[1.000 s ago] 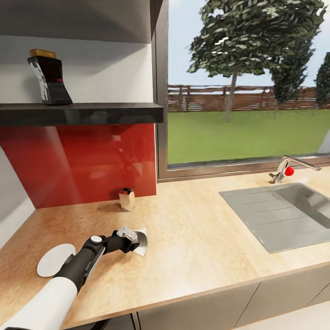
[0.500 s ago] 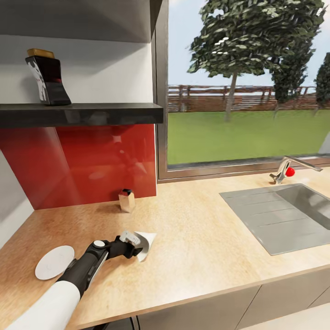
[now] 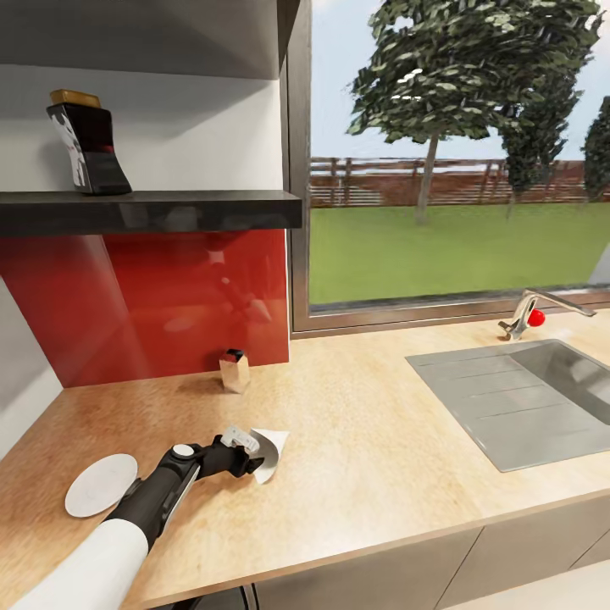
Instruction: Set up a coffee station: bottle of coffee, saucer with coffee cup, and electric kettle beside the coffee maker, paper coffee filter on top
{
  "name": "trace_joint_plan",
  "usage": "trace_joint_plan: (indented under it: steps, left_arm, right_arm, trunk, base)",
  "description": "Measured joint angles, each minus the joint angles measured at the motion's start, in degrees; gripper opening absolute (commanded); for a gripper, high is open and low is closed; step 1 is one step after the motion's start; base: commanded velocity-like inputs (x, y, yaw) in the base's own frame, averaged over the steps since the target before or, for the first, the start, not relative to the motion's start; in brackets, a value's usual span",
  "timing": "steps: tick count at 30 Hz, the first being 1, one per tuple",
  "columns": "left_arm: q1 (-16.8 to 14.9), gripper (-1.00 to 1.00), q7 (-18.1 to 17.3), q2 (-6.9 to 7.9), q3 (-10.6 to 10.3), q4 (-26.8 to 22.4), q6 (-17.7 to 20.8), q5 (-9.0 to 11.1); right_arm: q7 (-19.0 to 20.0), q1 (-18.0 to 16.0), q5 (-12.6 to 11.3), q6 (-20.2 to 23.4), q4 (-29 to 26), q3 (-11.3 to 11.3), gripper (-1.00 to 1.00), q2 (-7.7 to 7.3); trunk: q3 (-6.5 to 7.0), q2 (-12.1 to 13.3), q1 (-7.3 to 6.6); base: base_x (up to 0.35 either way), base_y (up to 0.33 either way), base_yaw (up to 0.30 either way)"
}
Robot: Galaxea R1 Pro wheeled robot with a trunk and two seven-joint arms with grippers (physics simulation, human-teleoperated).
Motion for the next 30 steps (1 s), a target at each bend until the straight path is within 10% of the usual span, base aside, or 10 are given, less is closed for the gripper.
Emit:
trace_joint_plan:
  steps: [17,30]
  left_arm:
    - [-0.7,-1.00,-0.5,-0.16,0.1,-3.6,0.6,0.6]
    - [-0.5,-1.00,-3.5,0.88,0.4,-21.1,4.6,14.3]
  right_arm:
    - [-0.1,0.0,-0.1,-0.1,-0.1,-0.2,1.00,0.04]
    - [0.0,0.0,-0.3,-6.9,-0.4,-0.3,1.00,0.08]
  trunk:
    - [-0.01,0.0,0.01]
    - [-0.01,0.0,0.01]
  base:
    - [0.000,0.000,0.000]
    - [0.000,0.000,0.000]
